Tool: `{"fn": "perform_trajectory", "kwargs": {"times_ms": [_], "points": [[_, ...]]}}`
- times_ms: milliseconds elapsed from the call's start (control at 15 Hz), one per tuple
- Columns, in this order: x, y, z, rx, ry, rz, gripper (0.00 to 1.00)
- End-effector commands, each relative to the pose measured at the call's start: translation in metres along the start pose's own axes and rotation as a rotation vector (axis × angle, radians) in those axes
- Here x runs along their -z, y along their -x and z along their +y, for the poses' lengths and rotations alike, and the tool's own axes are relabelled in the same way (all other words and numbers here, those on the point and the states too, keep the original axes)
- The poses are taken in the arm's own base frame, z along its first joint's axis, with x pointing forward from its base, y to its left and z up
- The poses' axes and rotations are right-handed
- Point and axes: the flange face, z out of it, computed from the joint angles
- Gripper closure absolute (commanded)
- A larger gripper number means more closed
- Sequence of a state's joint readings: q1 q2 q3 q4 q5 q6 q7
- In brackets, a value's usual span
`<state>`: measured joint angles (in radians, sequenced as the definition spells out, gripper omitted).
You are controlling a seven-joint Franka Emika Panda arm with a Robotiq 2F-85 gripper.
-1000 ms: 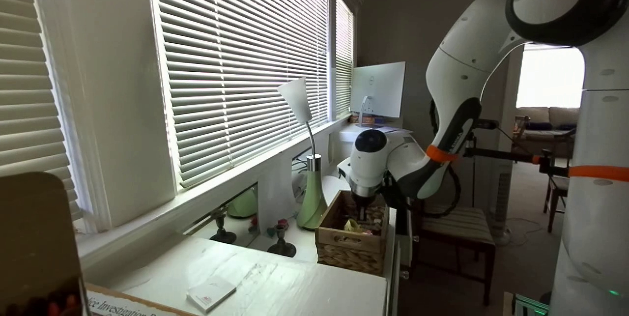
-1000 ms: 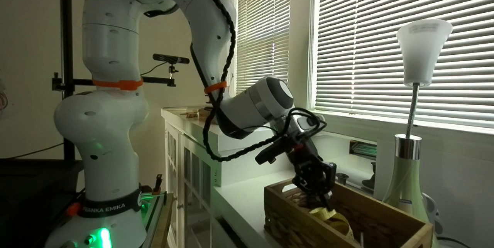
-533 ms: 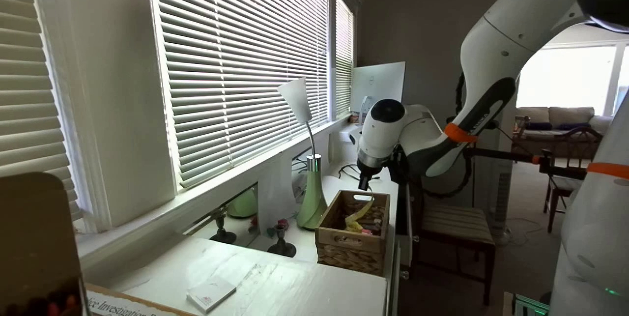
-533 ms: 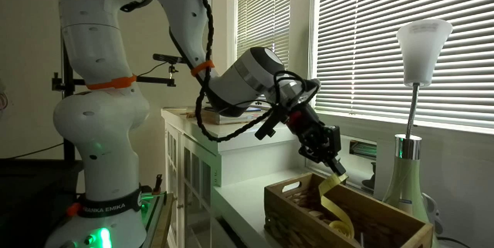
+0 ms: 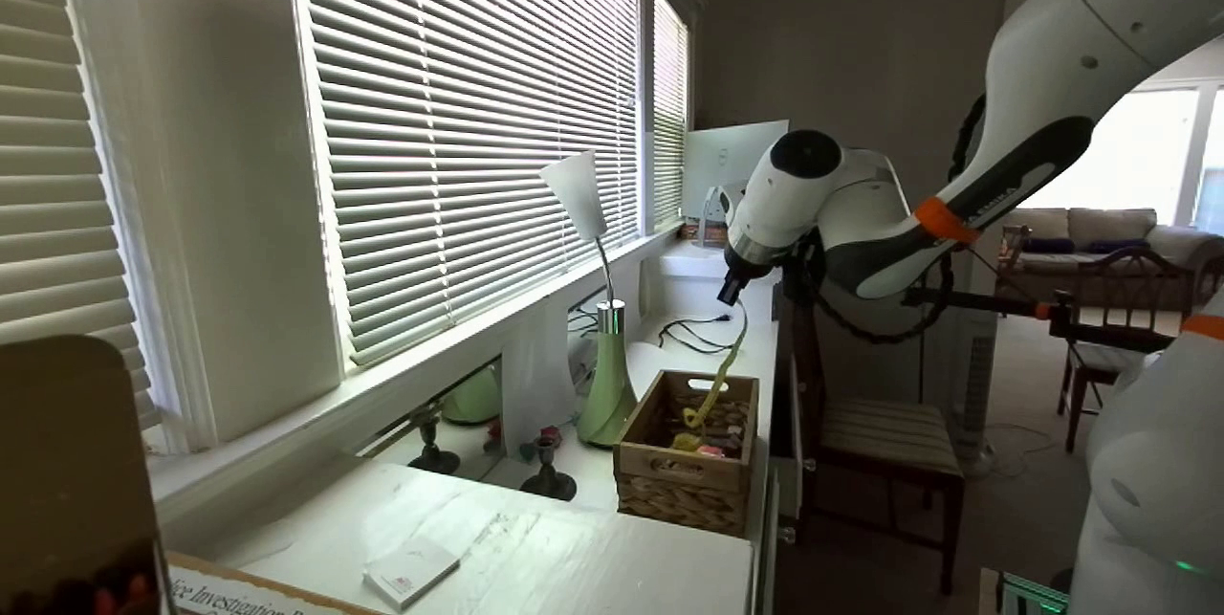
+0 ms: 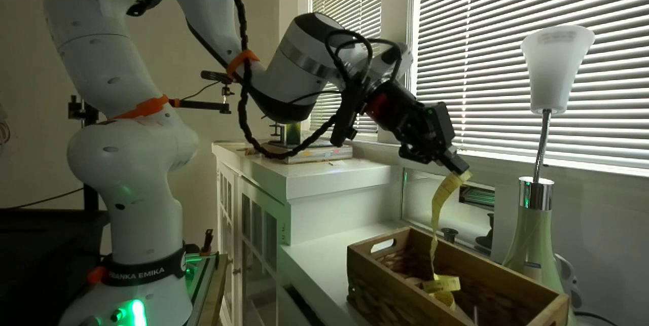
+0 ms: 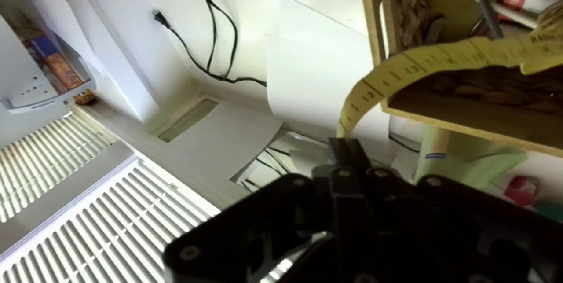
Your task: Take the yellow ribbon out of the basket.
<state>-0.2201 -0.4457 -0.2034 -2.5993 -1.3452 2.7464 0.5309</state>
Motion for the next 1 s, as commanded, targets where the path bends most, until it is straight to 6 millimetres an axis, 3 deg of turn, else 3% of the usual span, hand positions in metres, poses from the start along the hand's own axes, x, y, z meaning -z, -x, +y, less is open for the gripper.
{"fn": "perform_trajectory", "kwargs": {"times_ms": [0, 333, 533, 933], "points": [[0.037, 0.012, 0.033, -0.087, 0.077, 0.018, 1.00], [0.074, 0.020, 0.083, -0.170, 0.190, 0.044, 1.00], [0.085, 0.027, 0.108, -0.210, 0.264, 0.036, 1.00], [0.081, 0.030, 0.120, -0.228, 0.326, 0.051, 1.00]]}}
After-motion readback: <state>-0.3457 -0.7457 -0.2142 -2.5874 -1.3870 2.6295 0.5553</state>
